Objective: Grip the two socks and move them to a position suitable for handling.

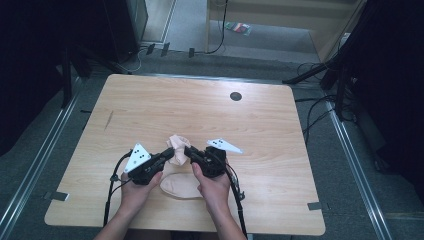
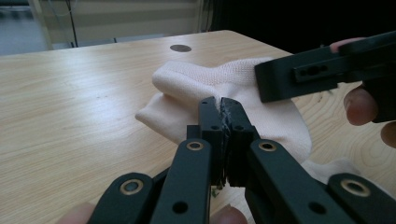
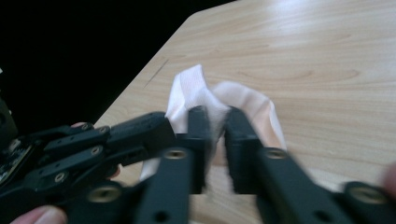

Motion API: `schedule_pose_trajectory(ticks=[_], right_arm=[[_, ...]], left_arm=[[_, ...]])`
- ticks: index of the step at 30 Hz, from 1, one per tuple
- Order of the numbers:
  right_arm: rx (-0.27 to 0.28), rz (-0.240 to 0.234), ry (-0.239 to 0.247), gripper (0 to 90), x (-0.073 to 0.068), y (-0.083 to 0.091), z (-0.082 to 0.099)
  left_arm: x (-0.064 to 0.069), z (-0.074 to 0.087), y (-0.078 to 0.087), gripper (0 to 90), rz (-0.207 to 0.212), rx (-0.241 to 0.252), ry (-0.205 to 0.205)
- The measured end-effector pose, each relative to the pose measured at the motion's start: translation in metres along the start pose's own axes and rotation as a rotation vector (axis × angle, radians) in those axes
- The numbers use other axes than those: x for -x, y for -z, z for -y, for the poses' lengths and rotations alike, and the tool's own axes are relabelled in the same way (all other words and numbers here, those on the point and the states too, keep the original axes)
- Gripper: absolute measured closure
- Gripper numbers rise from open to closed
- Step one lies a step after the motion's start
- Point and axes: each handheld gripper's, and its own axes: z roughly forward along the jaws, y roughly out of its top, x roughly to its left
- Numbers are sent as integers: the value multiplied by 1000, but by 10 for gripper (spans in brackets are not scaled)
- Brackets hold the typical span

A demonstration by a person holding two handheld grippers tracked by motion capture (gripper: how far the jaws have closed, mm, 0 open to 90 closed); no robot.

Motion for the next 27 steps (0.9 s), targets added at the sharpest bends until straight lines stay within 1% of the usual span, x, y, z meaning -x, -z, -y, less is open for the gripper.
schedule_pose_trajectory(ticks=[1, 2, 3, 4, 5, 6, 8, 10, 11, 12, 13, 15, 16, 17, 18, 19, 20, 21, 22, 23, 24, 25, 26, 27], right_arm=[[16, 4, 19, 882, -2, 0, 0], [20, 18, 39, 887, -5, 0, -2], [26, 23, 60, 888, -8, -1, -2], [30, 43, 85, 888, -12, -1, -4], [30, 51, 96, 888, -15, 0, -5], [32, 59, 108, 889, -18, 0, -9], [39, 67, 124, 888, -23, 1, -16], [39, 74, 141, 888, -28, 2, -22], [43, 72, 155, 888, -31, 1, -25], [41, 71, 170, 888, -34, 2, -28], [38, 69, 196, 888, -39, 1, -31], [40, 57, 218, 888, -46, 2, -35], [42, 46, 221, 888, -49, 2, -37], [41, 38, 222, 888, -52, 2, -38], [42, 23, 223, 888, -56, 2, -40], [45, 3, 231, 888, -59, 2, -41], [46, -19, 237, 888, -62, 3, -42], [50, -32, 243, 888, -64, 4, -43], [58, -49, 261, 888, -65, 6, -44], [63, -56, 270, 887, -66, 8, -44], [64, -52, 278, 888, -64, 11, -44], [60, -41, 279, 888, -61, 13, -44], [53, -20, 279, 888, -55, 14, -44], [47, -1, 277, 888, -50, 14, -43]], left_arm=[[-1, 0, 1, 883, 0, 1, 19], [-2, 1, 1, 859, 3, 0, 27], [-3, 1, 2, 814, 0, -8, 41], [-4, 1, 2, 731, -4, -16, 47], [-5, 2, 2, 667, -14, -28, 62], [-6, 4, 2, 590, -19, -36, 68], [-9, 7, 3, 510, -17, -57, 97], [-10, 10, 4, 470, -12, -69, 102], [-9, 10, 4, 447, -10, -79, 95], [-9, 11, 3, 420, -6, -91, 92], [-8, 11, 2, 392, -4, -100, 90], [-7, 11, -3, 333, -18, -133, 88], [-7, 11, -5, 320, -20, -146, 93], [-8, 10, -9, 319, -37, -163, 102], [-9, 10, -12, 321, -62, -181, 107], [-11, 9, -15, 353, -92, -197, 113], [-13, 8, -16, 409, -113, -202, 113], [-16, 8, -16, 464, -148, -192, 106], [-17, 7, -16, 630, -182, -188, 82], [-18, 6, -14, 751, -244, -202, 40], [-20, 5, -11, 881, -294, -209, 23], [-22, 3, -8, 893, -362, -203, -1], [-22, 1, -6, 895, -406, -196, -28], [-19, -1, -4, 895, -489, -184, -106]])
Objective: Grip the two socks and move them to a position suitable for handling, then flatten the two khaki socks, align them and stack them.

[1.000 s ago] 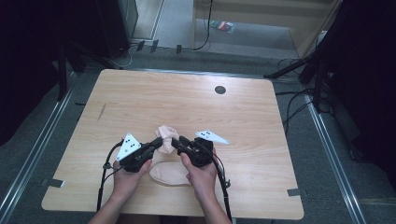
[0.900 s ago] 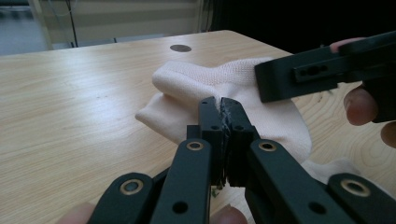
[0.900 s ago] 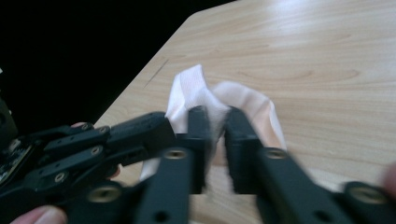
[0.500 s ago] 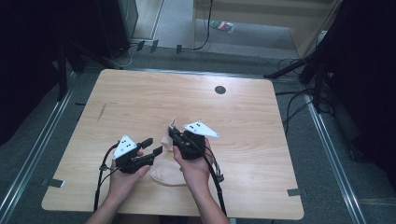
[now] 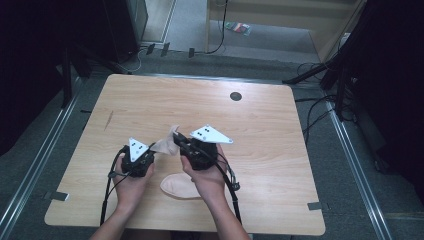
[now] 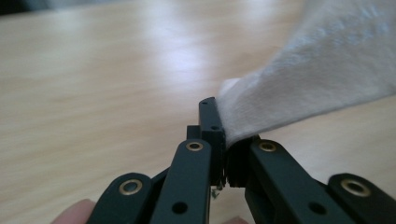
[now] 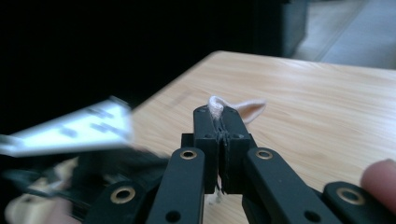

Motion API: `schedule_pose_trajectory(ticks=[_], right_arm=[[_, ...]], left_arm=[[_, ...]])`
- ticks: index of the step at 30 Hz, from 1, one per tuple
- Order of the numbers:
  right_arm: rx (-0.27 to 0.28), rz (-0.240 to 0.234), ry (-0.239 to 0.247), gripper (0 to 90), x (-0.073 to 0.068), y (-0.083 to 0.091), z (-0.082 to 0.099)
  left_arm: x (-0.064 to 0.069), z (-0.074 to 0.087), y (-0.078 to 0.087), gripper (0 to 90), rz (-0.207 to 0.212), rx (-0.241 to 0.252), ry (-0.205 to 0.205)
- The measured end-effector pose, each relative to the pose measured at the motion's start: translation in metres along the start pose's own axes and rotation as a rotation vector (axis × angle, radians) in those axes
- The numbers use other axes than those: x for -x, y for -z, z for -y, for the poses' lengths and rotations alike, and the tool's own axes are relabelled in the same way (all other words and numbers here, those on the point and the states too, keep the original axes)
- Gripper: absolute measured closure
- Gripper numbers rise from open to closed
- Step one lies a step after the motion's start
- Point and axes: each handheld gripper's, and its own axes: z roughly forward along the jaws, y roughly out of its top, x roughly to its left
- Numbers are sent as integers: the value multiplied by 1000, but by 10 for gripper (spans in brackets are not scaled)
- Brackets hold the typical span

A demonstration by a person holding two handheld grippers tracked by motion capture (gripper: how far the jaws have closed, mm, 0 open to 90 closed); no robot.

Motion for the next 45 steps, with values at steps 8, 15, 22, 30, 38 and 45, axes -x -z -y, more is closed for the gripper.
schedule_pose_trajectory(ticks=[8, 15, 22, 30, 38, 45], right_arm=[[-140, 161, -66, 887, 66, -12, 34], [-227, 284, -39, 712, 111, -7, 51], [-157, 396, -125, 718, 128, 9, 58], [-242, 273, -119, 610, 121, -12, 78], [-298, 266, -82, 663, 120, -24, 86], [-295, 320, -16, 796, 119, -25, 89]], left_arm=[[-2, 9, -22, 600, -5, -134, -64], [-22, 17, -19, 590, 90, -131, 111], [-33, 12, -24, 604, 128, -86, 258], [-25, 6, -48, 533, 268, -61, 350], [-14, 3, -60, 534, 291, -149, 244], [-3, 0, -63, 735, 312, -237, 125]])
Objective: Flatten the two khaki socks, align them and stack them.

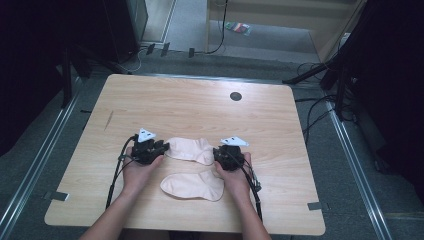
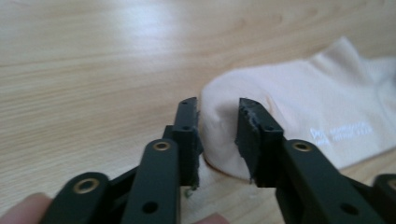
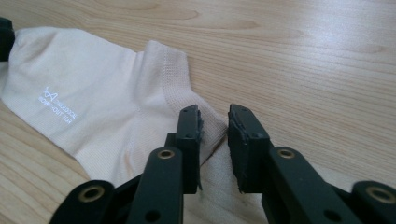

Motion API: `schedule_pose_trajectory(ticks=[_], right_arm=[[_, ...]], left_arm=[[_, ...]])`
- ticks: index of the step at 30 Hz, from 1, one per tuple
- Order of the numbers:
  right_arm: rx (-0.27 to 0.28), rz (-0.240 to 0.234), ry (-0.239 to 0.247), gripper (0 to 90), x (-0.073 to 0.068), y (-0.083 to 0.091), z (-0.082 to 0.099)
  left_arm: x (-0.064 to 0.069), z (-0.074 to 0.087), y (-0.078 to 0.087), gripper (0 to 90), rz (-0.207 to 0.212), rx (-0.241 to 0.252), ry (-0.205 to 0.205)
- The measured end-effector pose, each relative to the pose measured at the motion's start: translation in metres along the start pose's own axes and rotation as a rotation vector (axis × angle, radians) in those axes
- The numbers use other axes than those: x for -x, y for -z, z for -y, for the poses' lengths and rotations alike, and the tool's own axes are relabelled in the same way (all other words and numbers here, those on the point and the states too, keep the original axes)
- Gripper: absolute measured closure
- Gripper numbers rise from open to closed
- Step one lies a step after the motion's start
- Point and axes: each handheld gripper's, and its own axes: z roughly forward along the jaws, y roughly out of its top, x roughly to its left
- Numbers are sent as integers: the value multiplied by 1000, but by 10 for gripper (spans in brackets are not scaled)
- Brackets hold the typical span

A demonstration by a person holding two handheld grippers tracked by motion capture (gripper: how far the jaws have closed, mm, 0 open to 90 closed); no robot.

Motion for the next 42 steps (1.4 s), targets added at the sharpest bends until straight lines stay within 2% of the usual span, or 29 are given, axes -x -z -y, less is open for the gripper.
schedule_pose_trajectory(ticks=[2, 4, 6, 8, 13, 17, 20, 21, 24, 28, 30, 32, 37, 42], right_arm=[[-4, 15, 25, 855, -3, 1, 1], [-9, 15, 39, 888, -4, 1, 1], [-8, 16, 40, 898, -4, 1, 0], [0, 14, 13, 900, -2, 3, 2], [45, -2, 12, 900, -2, 13, 0], [84, -17, 3, 900, -5, 27, -3], [103, -23, -5, 900, -6, 36, -4], [118, -24, -7, 900, -7, 45, -5], [139, -33, 1, 900, -9, 58, -6], [159, -45, 14, 900, -13, 76, -7], [169, -55, 16, 900, -15, 84, -6], [170, -61, 22, 900, -18, 91, -4], [171, -63, 36, 900, -23, 100, 5], [154, -70, 35, 900, -27, 110, 24]], left_arm=[[3, 0, 0, 856, -1, -2, -34], [4, 0, 0, 888, -5, 1, -43], [2, 0, 1, 895, 7, 0, -37], [1, 0, 6, 898, 22, 22, -31], [4, -7, 24, 899, 55, 87, -43], [11, -11, 39, 899, 62, 123, -52], [14, -11, 47, 899, 66, 133, -56], [15, -10, 54, 899, 69, 154, -43], [18, -8, 66, 899, 83, 169, -29], [25, -2, 81, 899, 93, 188, -33], [28, 2, 89, 899, 107, 202, -3], [33, 7, 95, 899, 119, 206, 5], [43, 21, 103, 899, 127, 196, -9], [51, 42, 111, 899, 157, 181, 22]])
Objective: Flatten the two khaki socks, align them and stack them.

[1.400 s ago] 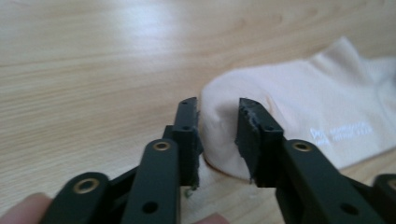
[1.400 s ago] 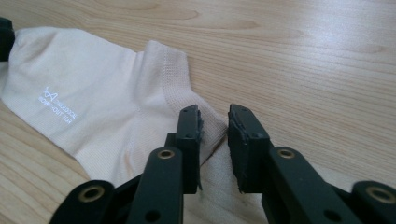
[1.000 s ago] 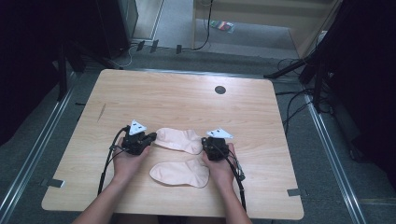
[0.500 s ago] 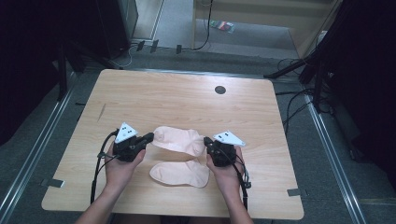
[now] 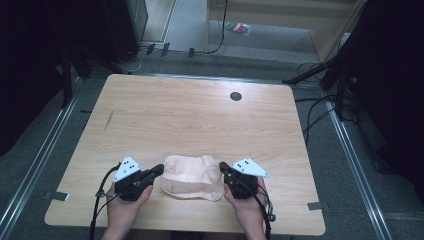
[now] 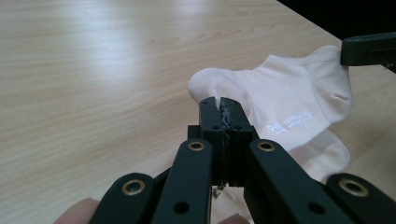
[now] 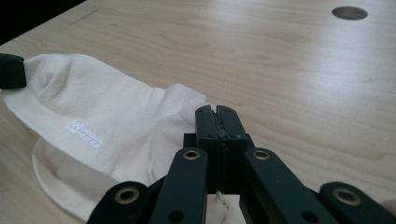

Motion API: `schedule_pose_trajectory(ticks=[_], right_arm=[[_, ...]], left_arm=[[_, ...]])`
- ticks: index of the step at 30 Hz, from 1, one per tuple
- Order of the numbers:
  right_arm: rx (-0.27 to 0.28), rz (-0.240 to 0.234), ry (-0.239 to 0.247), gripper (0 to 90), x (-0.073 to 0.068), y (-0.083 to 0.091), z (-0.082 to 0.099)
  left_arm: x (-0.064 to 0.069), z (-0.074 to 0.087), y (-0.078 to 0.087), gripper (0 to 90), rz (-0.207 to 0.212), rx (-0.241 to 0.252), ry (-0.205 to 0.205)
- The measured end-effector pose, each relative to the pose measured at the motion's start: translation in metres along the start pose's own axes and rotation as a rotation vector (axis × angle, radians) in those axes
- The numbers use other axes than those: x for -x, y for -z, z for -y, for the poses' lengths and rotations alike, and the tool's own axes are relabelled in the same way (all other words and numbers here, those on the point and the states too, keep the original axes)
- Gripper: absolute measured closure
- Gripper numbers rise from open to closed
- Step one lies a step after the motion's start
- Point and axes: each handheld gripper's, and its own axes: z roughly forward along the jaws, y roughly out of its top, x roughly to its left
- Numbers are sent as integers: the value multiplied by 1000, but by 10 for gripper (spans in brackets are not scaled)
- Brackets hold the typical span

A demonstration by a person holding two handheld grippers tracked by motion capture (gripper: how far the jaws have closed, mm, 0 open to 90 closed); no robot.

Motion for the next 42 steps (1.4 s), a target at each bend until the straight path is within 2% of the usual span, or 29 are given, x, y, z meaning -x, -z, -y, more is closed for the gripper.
schedule_pose_trajectory(ticks=[6, 10, 17, 21, 26, 31, 34, 37, 38, 39, 40, 42], right_arm=[[-14, -14, -20, 900, -1, 7, 19], [-33, -20, -41, 900, 1, 6, 26], [-50, -26, -26, 900, -2, 9, 31], [-60, -10, -7, 900, -1, 11, 34], [-72, -6, -12, 900, -1, 6, 39], [-76, -10, -18, 900, 0, 4, 41], [-88, -13, -18, 900, 1, 3, 43], [-107, -22, -20, 889, 2, 0, 45], [-119, -30, -38, 788, 3, -2, 47], [-119, -30, -38, 788, 3, -2, 47], [-110, -33, -57, 669, 4, -2, 46], [-97, -37, -66, 638, 4, -1, 46]], left_arm=[[9, 16, 5, 898, -6, -33, -28], [7, 27, 2, 898, 4, -56, -15], [4, 33, 2, 898, 14, -61, -5], [8, 35, -3, 897, 15, -75, -34], [11, 37, -6, 897, -11, -88, -85], [11, 39, -8, 895, -19, -99, -98], [12, 41, -11, 888, -21, -124, -116], [12, 41, -11, 840, -28, -115, -113], [12, 39, -8, 726, -58, -71, -90], [12, 39, -8, 678, -58, -71, -90], [11, 36, -4, 636, -63, -21, -66], [10, 34, -2, 624, -66, -2, -63]])
